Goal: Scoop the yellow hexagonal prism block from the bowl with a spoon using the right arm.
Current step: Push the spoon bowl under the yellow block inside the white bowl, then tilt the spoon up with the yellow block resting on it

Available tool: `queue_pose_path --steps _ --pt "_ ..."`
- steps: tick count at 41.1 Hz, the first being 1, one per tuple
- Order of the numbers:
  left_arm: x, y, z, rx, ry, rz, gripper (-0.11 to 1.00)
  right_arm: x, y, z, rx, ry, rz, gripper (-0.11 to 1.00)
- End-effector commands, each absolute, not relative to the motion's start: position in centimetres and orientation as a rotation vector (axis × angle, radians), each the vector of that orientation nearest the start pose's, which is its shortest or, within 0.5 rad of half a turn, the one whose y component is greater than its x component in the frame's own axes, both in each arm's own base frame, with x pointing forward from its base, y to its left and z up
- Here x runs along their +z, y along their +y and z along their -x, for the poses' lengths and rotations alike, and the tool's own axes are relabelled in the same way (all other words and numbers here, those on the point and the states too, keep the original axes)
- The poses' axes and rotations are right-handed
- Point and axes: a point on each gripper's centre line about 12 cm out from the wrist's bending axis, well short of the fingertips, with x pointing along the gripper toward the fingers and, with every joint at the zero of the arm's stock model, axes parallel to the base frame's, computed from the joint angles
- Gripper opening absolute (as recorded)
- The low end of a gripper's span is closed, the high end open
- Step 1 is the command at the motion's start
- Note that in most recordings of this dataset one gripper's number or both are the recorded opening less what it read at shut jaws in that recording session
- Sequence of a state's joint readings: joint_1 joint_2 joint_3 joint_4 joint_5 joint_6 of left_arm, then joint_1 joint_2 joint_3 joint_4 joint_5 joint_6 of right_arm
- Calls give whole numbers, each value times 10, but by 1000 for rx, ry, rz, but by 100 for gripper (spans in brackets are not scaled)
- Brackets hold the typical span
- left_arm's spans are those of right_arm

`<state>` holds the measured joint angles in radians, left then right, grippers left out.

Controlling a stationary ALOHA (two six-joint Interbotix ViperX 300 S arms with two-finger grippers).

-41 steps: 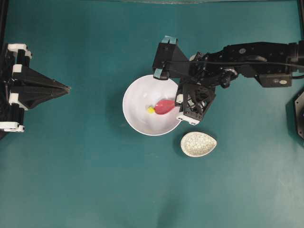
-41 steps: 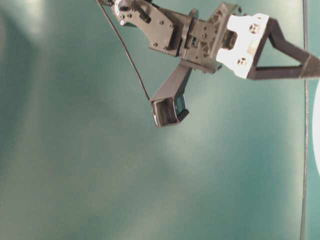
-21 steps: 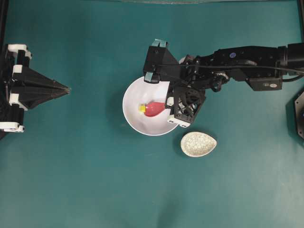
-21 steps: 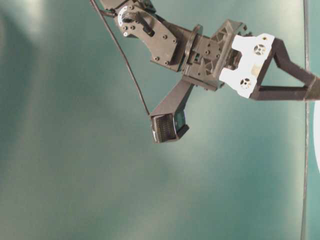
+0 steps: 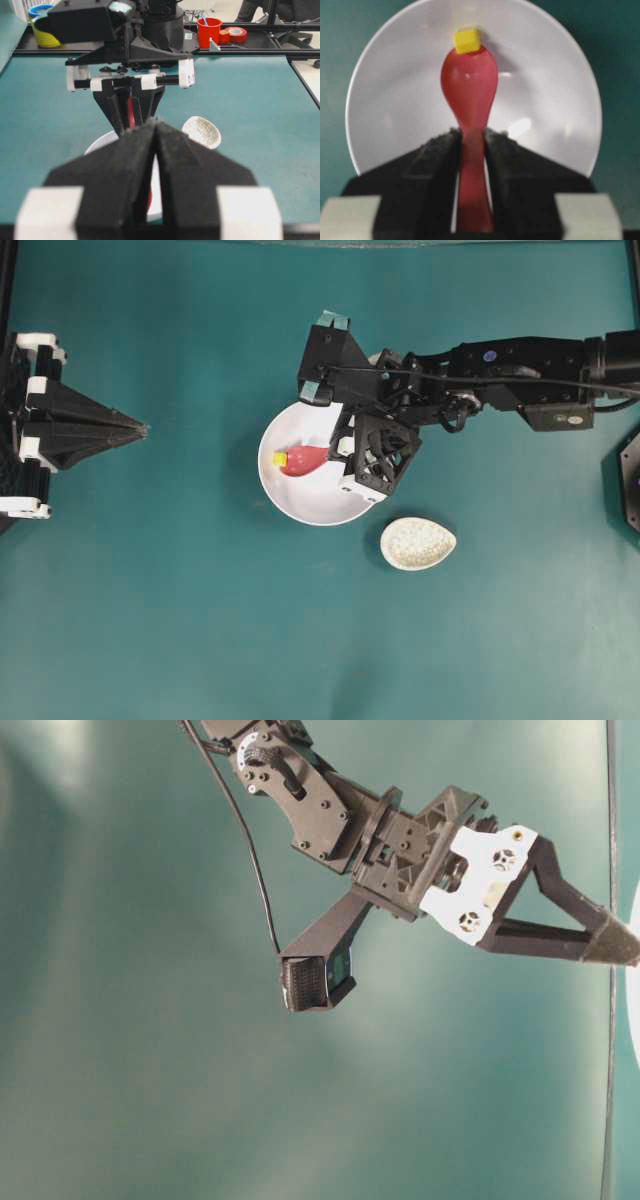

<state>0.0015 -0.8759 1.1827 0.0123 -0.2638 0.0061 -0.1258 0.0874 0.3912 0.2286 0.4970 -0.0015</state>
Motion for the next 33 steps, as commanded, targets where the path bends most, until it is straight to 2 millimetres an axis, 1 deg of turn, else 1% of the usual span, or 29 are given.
queue_pose_path --steps 1,7,18,33 --pt "276 0 -214 -1 26 -21 0 202 -40 -422 -110 906 -295 22" --pt "276 0 -214 -1 28 -21 0 202 -40 -421 -111 903 -298 22" --pt "276 0 -214 -1 28 -21 0 209 -40 -415 -119 852 -302 22" --pt "275 0 -214 -1 31 -21 0 210 -41 -407 -133 793 -303 22"
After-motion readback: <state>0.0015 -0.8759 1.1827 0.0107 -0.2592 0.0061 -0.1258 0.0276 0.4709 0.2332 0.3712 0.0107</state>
